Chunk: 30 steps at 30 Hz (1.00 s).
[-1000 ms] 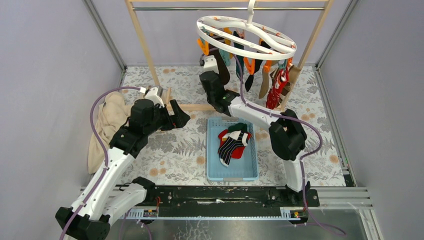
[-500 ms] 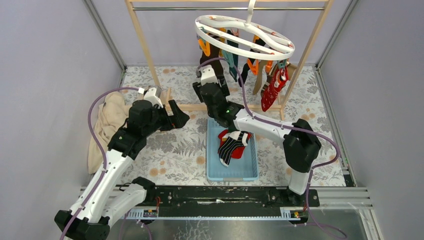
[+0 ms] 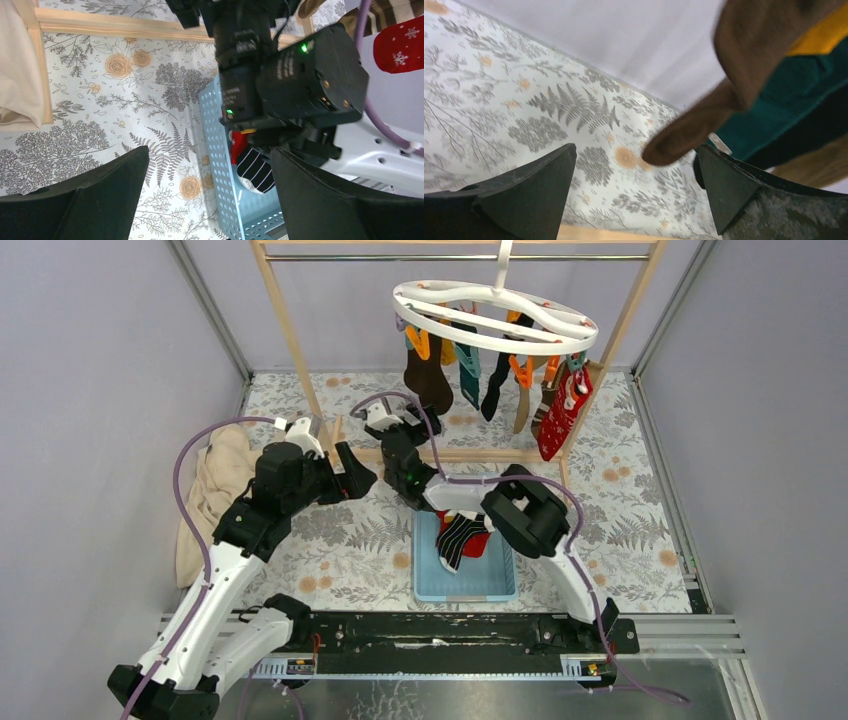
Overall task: Remove the socks clipped to the hanger
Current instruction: Adjust the hanger on the clothesline.
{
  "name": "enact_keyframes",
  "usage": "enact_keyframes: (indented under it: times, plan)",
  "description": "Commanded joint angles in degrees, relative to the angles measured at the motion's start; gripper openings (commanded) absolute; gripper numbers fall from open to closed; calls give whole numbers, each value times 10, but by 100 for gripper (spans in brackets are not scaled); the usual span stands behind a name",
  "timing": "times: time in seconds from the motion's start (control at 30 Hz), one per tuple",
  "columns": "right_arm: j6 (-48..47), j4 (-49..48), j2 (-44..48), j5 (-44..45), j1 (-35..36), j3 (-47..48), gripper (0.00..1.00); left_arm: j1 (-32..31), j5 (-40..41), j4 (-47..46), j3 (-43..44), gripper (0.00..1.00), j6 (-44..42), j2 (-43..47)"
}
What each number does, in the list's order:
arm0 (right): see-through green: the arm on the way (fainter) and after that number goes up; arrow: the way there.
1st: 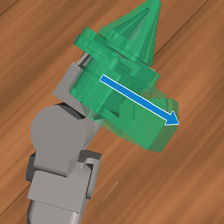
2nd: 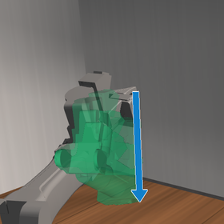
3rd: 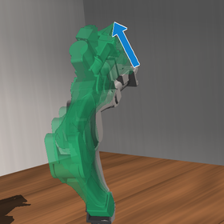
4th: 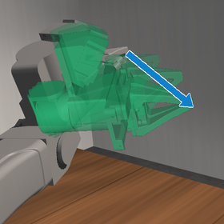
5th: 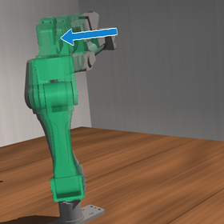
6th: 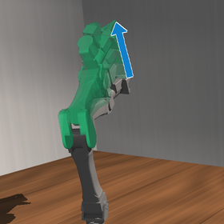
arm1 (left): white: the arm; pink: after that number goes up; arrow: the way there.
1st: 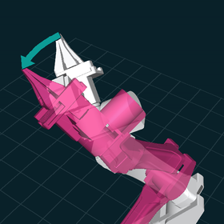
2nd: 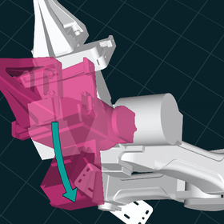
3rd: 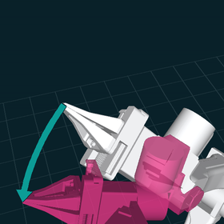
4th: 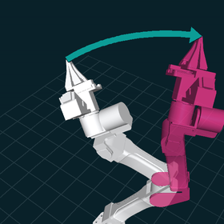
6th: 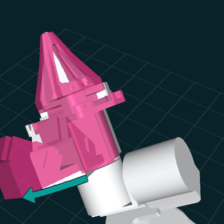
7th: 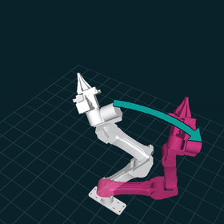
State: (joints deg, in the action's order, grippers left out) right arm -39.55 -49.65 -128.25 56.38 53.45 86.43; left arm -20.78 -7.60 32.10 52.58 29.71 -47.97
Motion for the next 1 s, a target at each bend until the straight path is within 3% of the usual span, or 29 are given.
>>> enact_keyframes:
  times: [0.0, 0.3, 0.57, 0.73, 0.77, 0.8, 0.83, 0.93, 0.97]
  plan:
    - [-40, -87, -40, 24, -9, 117, 100, 6, 11, 13, 7, 99, -21, 8]
    - [-52, -72, -142, 75, -66, 283, 100, 8, 10, 1, -7, 99, -34, 4]
    - [-98, -111, -168, 66, -96, 321, 100, 11, -3, -20, -25, 99, -40, -12]
    - [-64, -77, -164, 52, -111, 330, 98, 13, -11, -29, -24, 99, -37, -21]
    - [-51, -64, -158, 41, -112, 323, 93, 13, -10, -29, -23, 99, -37, -21]
    - [-38, -54, -148, 30, -112, 312, 82, 14, -9, -29, -24, 99, -37, -21]
    - [-25, -43, -137, 21, -112, 301, 70, 14, -9, -29, -25, 99, -37, -22]
    - [11, -21, -101, 14, -110, 269, 19, 15, -10, -28, -27, 99, -37, -22]
    - [18, -20, -89, 14, -108, 254, 13, 16, -11, -28, -29, 99, -36, -21]
